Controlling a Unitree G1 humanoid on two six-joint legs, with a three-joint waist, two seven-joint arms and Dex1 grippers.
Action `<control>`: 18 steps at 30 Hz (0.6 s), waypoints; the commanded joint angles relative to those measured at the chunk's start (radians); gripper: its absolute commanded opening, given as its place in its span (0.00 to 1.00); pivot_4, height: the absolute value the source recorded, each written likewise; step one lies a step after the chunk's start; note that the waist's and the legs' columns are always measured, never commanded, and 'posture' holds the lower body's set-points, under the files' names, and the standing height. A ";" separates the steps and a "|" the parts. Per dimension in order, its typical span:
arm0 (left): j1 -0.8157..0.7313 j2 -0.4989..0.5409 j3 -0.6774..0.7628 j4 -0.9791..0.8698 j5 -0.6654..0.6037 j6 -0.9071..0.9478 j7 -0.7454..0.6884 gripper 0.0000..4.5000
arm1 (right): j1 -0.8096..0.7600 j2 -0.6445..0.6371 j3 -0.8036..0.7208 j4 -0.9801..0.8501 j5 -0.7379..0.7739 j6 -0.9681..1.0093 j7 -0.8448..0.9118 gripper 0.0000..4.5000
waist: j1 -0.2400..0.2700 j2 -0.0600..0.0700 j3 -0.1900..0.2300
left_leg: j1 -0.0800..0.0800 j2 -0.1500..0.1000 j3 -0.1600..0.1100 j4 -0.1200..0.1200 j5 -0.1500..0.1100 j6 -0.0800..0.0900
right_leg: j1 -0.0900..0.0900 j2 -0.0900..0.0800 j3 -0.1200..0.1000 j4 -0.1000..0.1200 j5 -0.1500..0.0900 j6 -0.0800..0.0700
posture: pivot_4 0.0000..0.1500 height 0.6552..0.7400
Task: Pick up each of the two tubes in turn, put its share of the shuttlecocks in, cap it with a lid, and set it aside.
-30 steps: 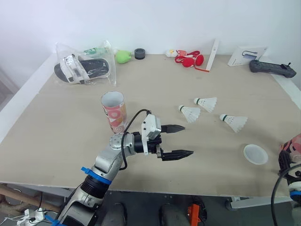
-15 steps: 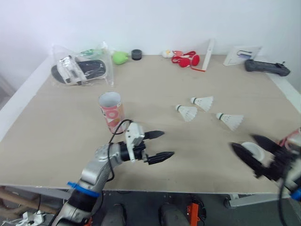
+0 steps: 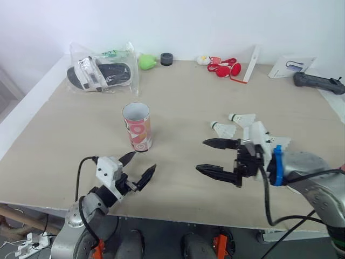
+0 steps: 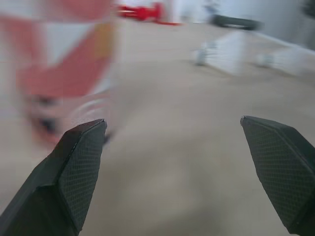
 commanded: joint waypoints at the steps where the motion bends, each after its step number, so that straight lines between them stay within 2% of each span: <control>1: -0.001 -0.020 0.038 -0.004 0.036 -0.078 0.054 1.00 | -0.042 0.043 0.010 0.028 -0.039 -0.027 0.013 0.98 | 0.000 0.000 0.000 | 0.000 0.000 0.000 0.000 0.000 0.000 | 0.000 0.000 0.000 0.000 0.000 0.000 | 1.00 1.00; 9: -0.105 0.003 0.040 0.166 0.099 -0.132 0.060 1.00 | -0.082 0.138 0.023 0.045 -0.096 -0.026 -0.004 0.98 | -0.001 0.000 0.000 | -0.001 0.001 0.000 0.005 0.000 0.000 | 0.000 0.001 0.000 0.000 0.002 0.002 | 1.00 1.00; 14: -0.225 0.000 0.043 0.315 0.128 -0.148 0.080 1.00 | -0.073 0.161 0.011 0.026 -0.115 -0.020 -0.026 0.98 | -0.001 0.000 0.000 | -0.003 0.000 -0.001 0.007 0.000 0.000 | 0.000 0.001 -0.001 0.001 0.005 0.000 | 1.00 1.00; 18: -0.363 -0.007 0.001 0.450 0.129 -0.166 0.025 1.00 | -0.050 0.175 -0.003 -0.009 -0.110 -0.010 -0.061 0.98 | 0.001 0.000 0.000 | -0.004 0.000 -0.002 0.007 0.000 0.000 | 0.000 0.001 -0.002 0.001 0.006 -0.001 | 1.00 1.00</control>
